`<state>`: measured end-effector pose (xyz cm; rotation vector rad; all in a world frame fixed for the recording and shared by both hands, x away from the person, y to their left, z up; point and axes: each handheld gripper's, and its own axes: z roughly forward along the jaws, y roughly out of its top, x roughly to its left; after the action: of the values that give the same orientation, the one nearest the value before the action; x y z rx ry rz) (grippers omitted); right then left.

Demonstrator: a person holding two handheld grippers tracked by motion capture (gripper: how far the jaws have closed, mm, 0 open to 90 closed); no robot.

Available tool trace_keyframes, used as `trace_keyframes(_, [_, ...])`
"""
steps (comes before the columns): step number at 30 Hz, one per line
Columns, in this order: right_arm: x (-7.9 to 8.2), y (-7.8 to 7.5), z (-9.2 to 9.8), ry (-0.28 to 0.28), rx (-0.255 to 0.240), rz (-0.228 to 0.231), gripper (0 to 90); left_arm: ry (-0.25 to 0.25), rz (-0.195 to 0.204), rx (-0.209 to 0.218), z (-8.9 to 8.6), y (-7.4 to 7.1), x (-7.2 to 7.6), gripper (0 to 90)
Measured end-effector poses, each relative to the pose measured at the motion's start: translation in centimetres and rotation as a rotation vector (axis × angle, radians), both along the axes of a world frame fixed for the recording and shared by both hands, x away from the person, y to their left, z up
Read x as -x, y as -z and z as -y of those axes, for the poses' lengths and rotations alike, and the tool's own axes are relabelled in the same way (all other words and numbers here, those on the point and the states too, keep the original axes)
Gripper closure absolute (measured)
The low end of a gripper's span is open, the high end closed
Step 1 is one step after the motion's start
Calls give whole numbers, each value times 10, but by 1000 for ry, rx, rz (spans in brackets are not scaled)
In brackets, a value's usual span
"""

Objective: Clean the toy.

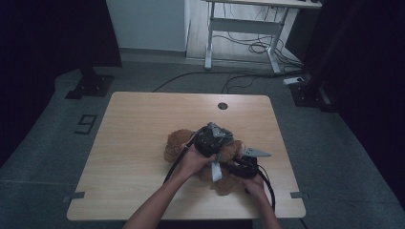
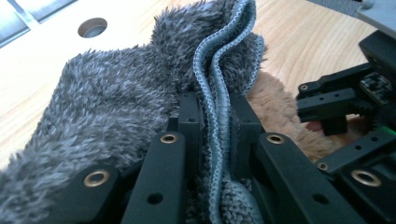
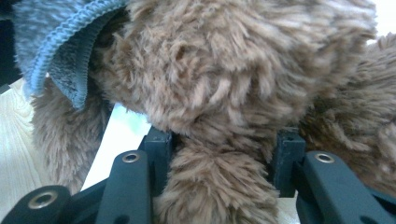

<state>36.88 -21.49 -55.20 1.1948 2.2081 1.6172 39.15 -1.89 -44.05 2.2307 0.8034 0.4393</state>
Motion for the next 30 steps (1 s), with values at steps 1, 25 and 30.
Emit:
trace_keyframes(1, [0, 0, 0, 0, -1, 1, 538, -4, -9, 9, -3, 0, -1, 783])
trace_keyframes(25, [0, -1, -5, 10, 24, 19, 545, -294, -7, 79, -154, 9, -2, 782])
trace_keyframes(30, [-2, -1, -6, 16, 32, 13, 552, -308, -18, 88, -169, 37, 4, 787])
